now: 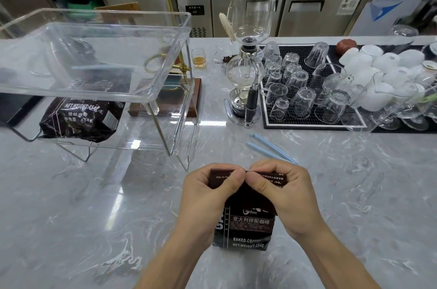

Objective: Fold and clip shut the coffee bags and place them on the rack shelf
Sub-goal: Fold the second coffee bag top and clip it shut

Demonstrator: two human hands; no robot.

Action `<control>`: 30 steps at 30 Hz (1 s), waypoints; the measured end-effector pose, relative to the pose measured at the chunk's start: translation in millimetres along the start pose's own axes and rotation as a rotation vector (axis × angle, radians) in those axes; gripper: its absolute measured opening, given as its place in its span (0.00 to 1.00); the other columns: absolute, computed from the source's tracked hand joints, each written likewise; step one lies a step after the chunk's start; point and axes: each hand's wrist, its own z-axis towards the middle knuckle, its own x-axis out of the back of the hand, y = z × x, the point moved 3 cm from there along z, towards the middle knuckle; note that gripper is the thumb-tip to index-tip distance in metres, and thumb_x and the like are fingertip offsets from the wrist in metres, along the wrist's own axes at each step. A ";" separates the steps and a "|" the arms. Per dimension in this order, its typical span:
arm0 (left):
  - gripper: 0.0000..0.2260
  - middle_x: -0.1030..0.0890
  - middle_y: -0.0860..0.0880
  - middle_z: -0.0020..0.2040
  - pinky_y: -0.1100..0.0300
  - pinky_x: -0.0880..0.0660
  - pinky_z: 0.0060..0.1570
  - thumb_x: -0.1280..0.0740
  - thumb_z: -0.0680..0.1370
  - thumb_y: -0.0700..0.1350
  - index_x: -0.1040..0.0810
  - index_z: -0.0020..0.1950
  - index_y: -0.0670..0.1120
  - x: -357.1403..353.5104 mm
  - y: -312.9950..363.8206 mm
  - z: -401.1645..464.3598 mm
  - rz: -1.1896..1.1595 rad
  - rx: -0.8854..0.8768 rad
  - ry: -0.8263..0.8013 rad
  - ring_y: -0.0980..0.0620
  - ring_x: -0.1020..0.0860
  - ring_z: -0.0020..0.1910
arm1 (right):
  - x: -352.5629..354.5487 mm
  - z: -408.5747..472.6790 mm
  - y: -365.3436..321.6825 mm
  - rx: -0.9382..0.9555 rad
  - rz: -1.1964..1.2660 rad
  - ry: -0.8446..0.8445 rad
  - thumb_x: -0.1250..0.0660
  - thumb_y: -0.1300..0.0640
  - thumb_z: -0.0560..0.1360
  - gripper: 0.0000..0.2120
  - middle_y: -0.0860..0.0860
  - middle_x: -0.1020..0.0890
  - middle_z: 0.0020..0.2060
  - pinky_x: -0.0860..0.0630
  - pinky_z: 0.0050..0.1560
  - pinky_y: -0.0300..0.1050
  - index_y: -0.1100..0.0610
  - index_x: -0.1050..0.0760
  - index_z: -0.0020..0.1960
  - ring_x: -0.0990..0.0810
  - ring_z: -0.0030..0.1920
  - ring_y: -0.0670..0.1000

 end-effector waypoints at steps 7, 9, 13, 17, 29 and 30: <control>0.01 0.15 0.47 0.32 0.59 0.19 0.36 0.25 0.65 0.42 0.14 0.35 0.46 -1.4 -5.3 1.8 -0.052 -0.041 0.143 0.51 0.17 0.33 | 0.9 -2.4 10.2 0.045 0.085 0.171 0.27 0.62 0.66 0.03 0.53 0.17 0.30 0.21 0.38 0.43 0.61 0.17 0.35 0.20 0.33 0.51; 0.04 0.15 0.46 0.33 0.58 0.19 0.36 0.26 0.64 0.44 0.13 0.36 0.46 -0.7 -5.9 1.9 -0.080 -0.038 0.141 0.50 0.17 0.34 | 1.2 -2.7 12.2 0.041 0.072 0.200 0.28 0.61 0.67 0.03 0.53 0.17 0.30 0.21 0.37 0.45 0.59 0.17 0.35 0.20 0.33 0.52; 0.08 0.15 0.44 0.34 0.56 0.19 0.36 0.29 0.69 0.48 0.14 0.37 0.44 -1.6 -5.0 2.2 -0.130 0.007 0.127 0.48 0.17 0.35 | 4.7 -2.8 17.0 0.007 0.042 0.233 0.27 0.45 0.69 0.13 0.57 0.16 0.32 0.22 0.40 0.59 0.55 0.16 0.37 0.20 0.36 0.57; 0.15 0.16 0.44 0.33 0.58 0.20 0.34 0.33 0.73 0.52 0.15 0.35 0.44 -1.0 -3.1 2.1 -0.138 0.036 0.143 0.49 0.17 0.32 | 5.2 -2.8 15.2 -0.020 0.044 0.200 0.32 0.42 0.73 0.18 0.59 0.15 0.34 0.21 0.41 0.60 0.56 0.15 0.38 0.18 0.37 0.58; 0.08 0.15 0.49 0.34 0.63 0.21 0.36 0.26 0.66 0.51 0.13 0.37 0.47 8.5 -4.2 1.6 0.058 -0.092 0.048 0.54 0.17 0.35 | 9.9 -10.2 9.6 0.057 -0.152 0.164 0.32 0.47 0.73 0.12 0.56 0.15 0.35 0.19 0.36 0.53 0.55 0.16 0.40 0.16 0.37 0.59; 0.05 0.15 0.50 0.33 0.64 0.21 0.36 0.25 0.65 0.49 0.13 0.37 0.48 8.6 -4.1 1.5 0.089 -0.090 0.014 0.55 0.17 0.34 | 9.7 -11.1 10.1 0.075 -0.155 0.158 0.32 0.50 0.74 0.11 0.55 0.14 0.35 0.19 0.38 0.50 0.55 0.16 0.40 0.16 0.37 0.57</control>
